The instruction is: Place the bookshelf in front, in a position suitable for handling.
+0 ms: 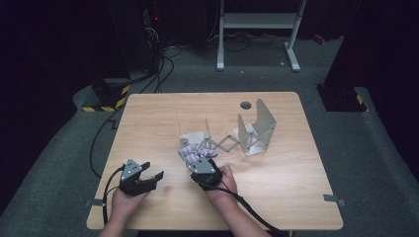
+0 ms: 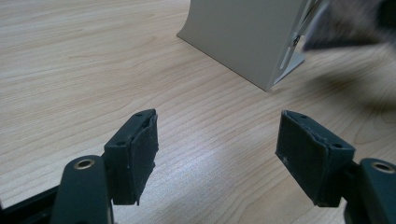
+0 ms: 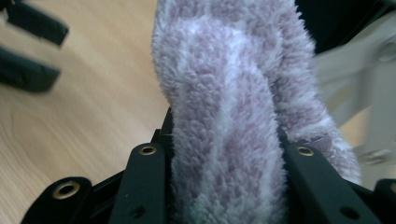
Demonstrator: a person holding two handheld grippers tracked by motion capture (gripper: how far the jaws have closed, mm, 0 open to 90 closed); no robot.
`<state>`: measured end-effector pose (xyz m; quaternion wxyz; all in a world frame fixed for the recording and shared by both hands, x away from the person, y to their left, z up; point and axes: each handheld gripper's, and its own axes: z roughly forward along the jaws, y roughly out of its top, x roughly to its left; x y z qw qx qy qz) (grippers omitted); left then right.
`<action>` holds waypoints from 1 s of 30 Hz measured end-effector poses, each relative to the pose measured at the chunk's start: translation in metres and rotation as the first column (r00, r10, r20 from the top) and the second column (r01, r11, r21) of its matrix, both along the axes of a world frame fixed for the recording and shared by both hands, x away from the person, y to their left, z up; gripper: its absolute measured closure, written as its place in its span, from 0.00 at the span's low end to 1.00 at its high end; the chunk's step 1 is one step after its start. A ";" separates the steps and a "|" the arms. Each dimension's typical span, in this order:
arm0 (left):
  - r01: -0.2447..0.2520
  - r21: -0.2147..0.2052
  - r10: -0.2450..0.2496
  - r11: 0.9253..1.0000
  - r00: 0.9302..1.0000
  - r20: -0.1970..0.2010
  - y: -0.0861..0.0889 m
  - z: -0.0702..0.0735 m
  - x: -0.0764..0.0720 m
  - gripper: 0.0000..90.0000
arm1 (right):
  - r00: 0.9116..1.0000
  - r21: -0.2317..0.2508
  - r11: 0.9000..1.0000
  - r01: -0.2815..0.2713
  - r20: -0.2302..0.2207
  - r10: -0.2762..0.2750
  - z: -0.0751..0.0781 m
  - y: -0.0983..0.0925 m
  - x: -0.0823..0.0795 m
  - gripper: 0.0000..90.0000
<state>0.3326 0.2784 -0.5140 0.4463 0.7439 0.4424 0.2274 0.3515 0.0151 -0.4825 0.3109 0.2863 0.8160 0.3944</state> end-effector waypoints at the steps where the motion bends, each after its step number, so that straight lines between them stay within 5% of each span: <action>1: 0.002 0.001 -0.002 1.000 1.000 0.001 0.000 0.000 0.000 0.33 | 1.000 -0.012 1.000 -0.001 -0.017 0.001 -0.006 0.001 0.001 0.71; 8: 0.000 0.001 0.000 1.000 1.000 0.000 0.001 0.000 0.000 0.33 | 0.993 -0.072 0.997 -0.020 -0.120 0.012 -0.041 0.008 0.006 0.71; 13: -0.001 0.002 0.001 1.000 1.000 0.000 0.001 0.000 0.000 0.33 | 0.992 -0.051 0.998 -0.023 -0.122 0.017 -0.035 0.008 0.005 0.71; 18: 0.000 0.003 0.000 1.000 1.000 -0.002 0.001 0.000 0.000 0.33 | 0.999 0.044 0.999 -0.023 -0.027 0.024 0.008 0.006 0.000 0.71; 19: 0.000 0.003 0.000 1.000 1.000 -0.002 0.001 0.000 0.000 0.33 | 0.999 0.044 0.999 -0.023 -0.027 0.024 0.008 0.006 0.000 0.71; 20: -0.001 0.002 0.001 1.000 1.000 -0.001 0.001 0.000 0.000 0.33 | 1.000 0.072 0.997 -0.025 0.009 0.024 0.025 0.006 0.000 0.71; 24: -0.002 0.002 0.002 1.000 1.000 0.001 0.001 0.000 0.000 0.33 | 0.997 0.125 0.992 -0.036 0.073 0.027 0.054 0.005 -0.002 0.71; 27: -0.002 0.002 0.002 1.000 1.000 0.001 0.002 0.000 0.000 0.33 | 0.994 0.146 0.988 -0.046 0.100 0.031 0.065 0.008 -0.005 0.71; 30: -0.003 0.002 0.003 1.000 1.000 0.002 0.002 0.000 0.000 0.33 | 0.996 0.142 0.989 -0.043 0.088 0.031 0.061 0.010 -0.003 0.71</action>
